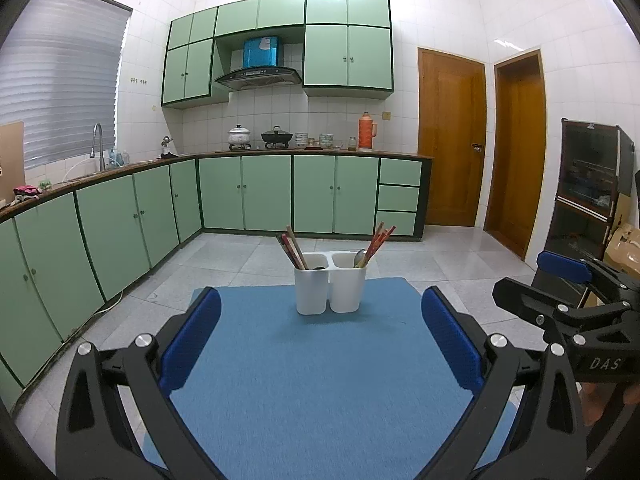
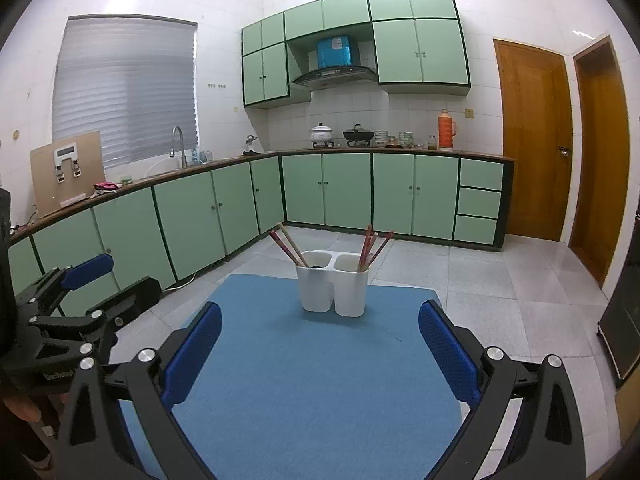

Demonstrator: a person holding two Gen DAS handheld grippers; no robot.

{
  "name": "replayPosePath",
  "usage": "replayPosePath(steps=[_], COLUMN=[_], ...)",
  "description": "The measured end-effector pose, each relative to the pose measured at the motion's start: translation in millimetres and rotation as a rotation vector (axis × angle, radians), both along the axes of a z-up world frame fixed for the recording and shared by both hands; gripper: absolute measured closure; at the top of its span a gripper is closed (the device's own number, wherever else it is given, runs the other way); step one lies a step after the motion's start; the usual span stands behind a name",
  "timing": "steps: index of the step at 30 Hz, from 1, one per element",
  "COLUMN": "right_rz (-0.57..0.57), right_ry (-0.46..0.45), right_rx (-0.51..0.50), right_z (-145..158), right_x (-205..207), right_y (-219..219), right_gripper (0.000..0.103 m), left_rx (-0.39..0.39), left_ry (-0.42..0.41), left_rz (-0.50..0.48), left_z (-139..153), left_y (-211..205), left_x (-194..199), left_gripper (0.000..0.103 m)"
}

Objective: Organize utensils

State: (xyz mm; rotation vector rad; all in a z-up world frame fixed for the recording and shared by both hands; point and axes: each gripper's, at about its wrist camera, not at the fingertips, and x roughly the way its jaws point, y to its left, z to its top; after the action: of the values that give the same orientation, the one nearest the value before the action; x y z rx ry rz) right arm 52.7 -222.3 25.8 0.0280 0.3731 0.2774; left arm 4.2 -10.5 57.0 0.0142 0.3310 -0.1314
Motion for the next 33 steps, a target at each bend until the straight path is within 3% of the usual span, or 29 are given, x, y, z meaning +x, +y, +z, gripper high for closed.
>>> replayPosePath(steps=[33], right_rz=[0.005], right_ry=[-0.003], right_rx=[0.0], right_z=[-1.0], right_x=[0.4], right_y=[4.2], right_gripper=[0.006], left_rx=[-0.008], left_ry=[0.006], left_rz=[0.006], left_z=[-2.4], left_y=[5.2], left_x=[-5.2], left_gripper=[0.006])
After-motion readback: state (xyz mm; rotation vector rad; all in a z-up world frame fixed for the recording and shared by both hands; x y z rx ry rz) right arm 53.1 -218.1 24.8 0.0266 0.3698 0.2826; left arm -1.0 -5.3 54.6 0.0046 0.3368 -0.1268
